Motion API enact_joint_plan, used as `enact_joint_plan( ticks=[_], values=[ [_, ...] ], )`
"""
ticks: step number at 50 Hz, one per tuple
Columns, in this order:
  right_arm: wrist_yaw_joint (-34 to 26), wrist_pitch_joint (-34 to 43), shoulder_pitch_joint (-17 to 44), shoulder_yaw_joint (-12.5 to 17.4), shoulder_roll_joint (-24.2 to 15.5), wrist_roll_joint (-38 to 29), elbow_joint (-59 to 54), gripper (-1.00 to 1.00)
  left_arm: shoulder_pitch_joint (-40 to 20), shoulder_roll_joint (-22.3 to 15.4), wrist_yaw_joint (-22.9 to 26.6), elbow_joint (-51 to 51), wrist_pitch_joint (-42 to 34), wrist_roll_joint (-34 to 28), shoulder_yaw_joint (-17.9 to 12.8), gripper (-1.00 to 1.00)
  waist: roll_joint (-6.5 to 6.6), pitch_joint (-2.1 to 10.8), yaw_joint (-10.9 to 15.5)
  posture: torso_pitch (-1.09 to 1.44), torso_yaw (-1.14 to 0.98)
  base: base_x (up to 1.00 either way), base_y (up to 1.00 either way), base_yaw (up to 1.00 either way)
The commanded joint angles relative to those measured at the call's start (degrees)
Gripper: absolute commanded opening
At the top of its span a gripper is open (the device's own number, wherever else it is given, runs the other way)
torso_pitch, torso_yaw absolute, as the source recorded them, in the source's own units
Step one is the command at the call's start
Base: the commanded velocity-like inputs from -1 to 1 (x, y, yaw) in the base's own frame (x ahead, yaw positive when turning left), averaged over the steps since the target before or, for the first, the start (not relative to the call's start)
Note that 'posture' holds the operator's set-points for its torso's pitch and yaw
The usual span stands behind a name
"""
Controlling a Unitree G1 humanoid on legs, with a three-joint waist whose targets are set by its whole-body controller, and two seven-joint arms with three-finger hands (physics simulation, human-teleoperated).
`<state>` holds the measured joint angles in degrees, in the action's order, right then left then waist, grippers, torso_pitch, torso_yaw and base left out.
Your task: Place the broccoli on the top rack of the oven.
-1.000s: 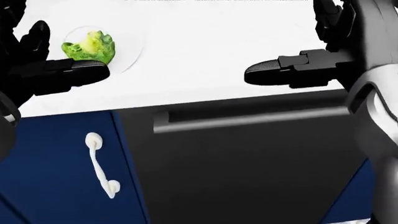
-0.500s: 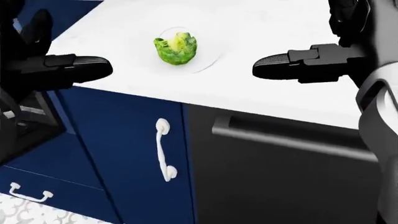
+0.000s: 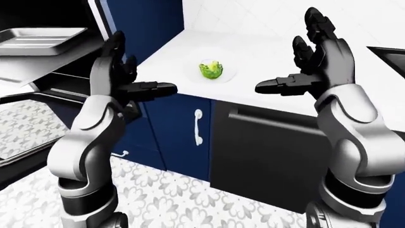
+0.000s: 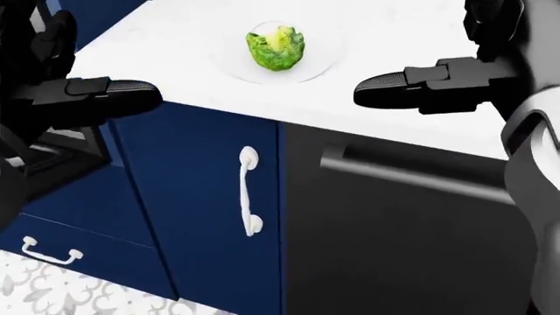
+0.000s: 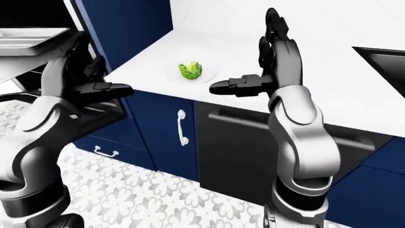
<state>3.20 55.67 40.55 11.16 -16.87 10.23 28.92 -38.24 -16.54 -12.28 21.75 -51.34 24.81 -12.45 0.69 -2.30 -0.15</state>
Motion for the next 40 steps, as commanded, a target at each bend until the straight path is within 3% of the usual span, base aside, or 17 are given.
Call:
enact_joint_plan(
  ticks=[1, 4, 7, 9, 10, 11, 13, 15, 19, 21, 23, 24, 25, 32, 33, 36, 40],
  values=[
    [-0.2, -0.99, 1.31, 0.24, -0.39, 0.17, 1.2, 1.0, -1.13, -0.37, -0.13, 0.79, 0.38, -0.05, -0.33, 1.0, 0.18, 2.57, 0.03, 0.0, 0.0, 0.17, 0.0, 0.0],
    [-0.42, -1.25, 1.32, -0.1, -0.42, -0.02, 0.98, 1.0, -1.09, -0.33, 0.09, 0.44, 0.77, -0.24, -0.25, 1.0, -0.61, -0.82, 0.13, 0.0, 0.0, 0.43, 0.0, 0.0],
    [-0.58, -1.44, 1.11, -0.04, -0.36, -0.17, 0.8, 1.0, -1.11, -0.37, 0.07, 0.43, 0.7, -0.31, -0.28, 1.0, -1.85, -0.54, 0.5, 0.0, 0.0, 0.45, 0.0, 0.0],
    [-0.58, -1.07, 1.24, 0.04, -0.36, -0.15, 1.02, 1.0, -1.04, -0.31, 0.11, 0.46, 0.79, -0.33, -0.25, 1.0, -4.07, 0.29, 0.85, 0.0, 0.0, 0.46, 0.0, 0.0],
    [-0.57, -0.96, 1.24, 0.09, -0.38, -0.17, 1.03, 1.0, -0.99, -0.3, 0.22, 0.29, 1.0, -0.41, -0.21, 1.0, -4.27, -0.17, 0.69, 0.0, 0.0, 0.45, 0.0, 0.0],
    [-0.6, -1.01, 1.21, 0.11, -0.37, -0.17, 0.99, 1.0, -1.01, -0.31, 0.22, 0.25, 1.0, -0.46, -0.21, 1.0, -3.3, -0.12, 0.83, 0.0, 0.0, 0.44, 0.0, 0.0],
    [-0.55, -0.66, 1.36, 0.08, -0.37, -0.2, 1.17, 1.0, -1.26, -0.36, 0.08, 0.56, 0.54, -0.25, -0.4, 1.0, -4.15, 0.54, 0.91, 0.0, 0.0, 0.35, 0.0, 0.0],
    [-0.62, -0.74, 1.37, 0.22, -0.39, -0.13, 1.21, 1.0, -1.15, -0.34, 0.13, 0.42, 0.73, -0.34, -0.3, 1.0, -3.53, 1.07, 0.9, 0.0, 0.0, 0.34, 0.0, 0.0],
    [-0.59, -0.95, 1.32, 0.08, -0.32, -0.16, 1.06, 1.0, -1.23, -0.41, 0.16, 0.31, 0.79, -0.33, -0.36, 1.0, -1.38, 0.24, 0.19, 0.0, 0.0, 0.33, 0.0, 0.0],
    [-0.59, -0.79, 1.41, 0.1, -0.35, -0.15, 1.16, 1.0, -1.29, -0.43, 0.16, 0.33, 0.73, -0.28, -0.4, 1.0, 0.55, 0.65, -0.26, 0.0, 0.0, 0.33, 0.0, 0.0],
    [-0.6, -0.77, 1.38, 0.04, -0.35, -0.19, 1.17, 1.0, -1.28, -0.45, 0.12, 0.36, 0.67, -0.27, -0.39, 1.0, 3.91, 1.97, -0.49, 0.0, 0.0, 0.33, 0.0, 0.0],
    [-0.55, -0.63, 1.46, 0.01, -0.31, -0.19, 1.25, 1.0, -1.37, -0.5, 0.13, 0.29, 0.66, -0.25, -0.45, 1.0, 2.27, 0.8, 0.1, 0.0, 0.0, 0.32, 0.0, 0.0],
    [-0.55, -0.66, 1.45, -0.02, -0.3, -0.23, 1.24, 1.0, -1.44, -0.53, 0.11, 0.33, 0.6, -0.18, -0.51, 1.0, 3.28, 0.09, -0.2, 0.0, 0.0, 0.34, 0.0, 0.0],
    [-0.51, -0.59, 1.43, 0.09, -0.4, -0.42, 0.99, 1.0, -1.38, -0.5, 0.0, 0.48, 0.54, -0.1, -0.45, 1.0, 0.97, 0.76, 0.56, 0.0, 0.0, 0.22, 0.0, 0.0],
    [-0.52, -0.58, 1.45, 0.04, -0.42, -0.46, 0.98, 1.0, -1.39, -0.51, 0.01, 0.42, 0.6, -0.12, -0.44, 1.0, 0.75, 0.11, 0.64, 0.0, 0.0, 0.0, 0.0, 0.0],
    [-0.59, -0.68, 1.48, -0.05, -0.38, -0.51, 1.02, 1.0, -1.39, -0.49, 0.0, 0.43, 0.62, -0.08, -0.43, 1.0, -2.92, 0.52, 1.04, 0.0, 0.0, 0.0, 0.0, 0.0],
    [-0.65, -0.41, 1.68, -0.03, -0.36, -0.51, 1.1, 1.0, -1.34, -0.45, 0.1, 0.15, 0.92, -0.2, -0.26, 1.0, -1.74, 1.18, 1.14, 0.0, 0.0, 0.0, 0.0, 0.0]
  ],
)
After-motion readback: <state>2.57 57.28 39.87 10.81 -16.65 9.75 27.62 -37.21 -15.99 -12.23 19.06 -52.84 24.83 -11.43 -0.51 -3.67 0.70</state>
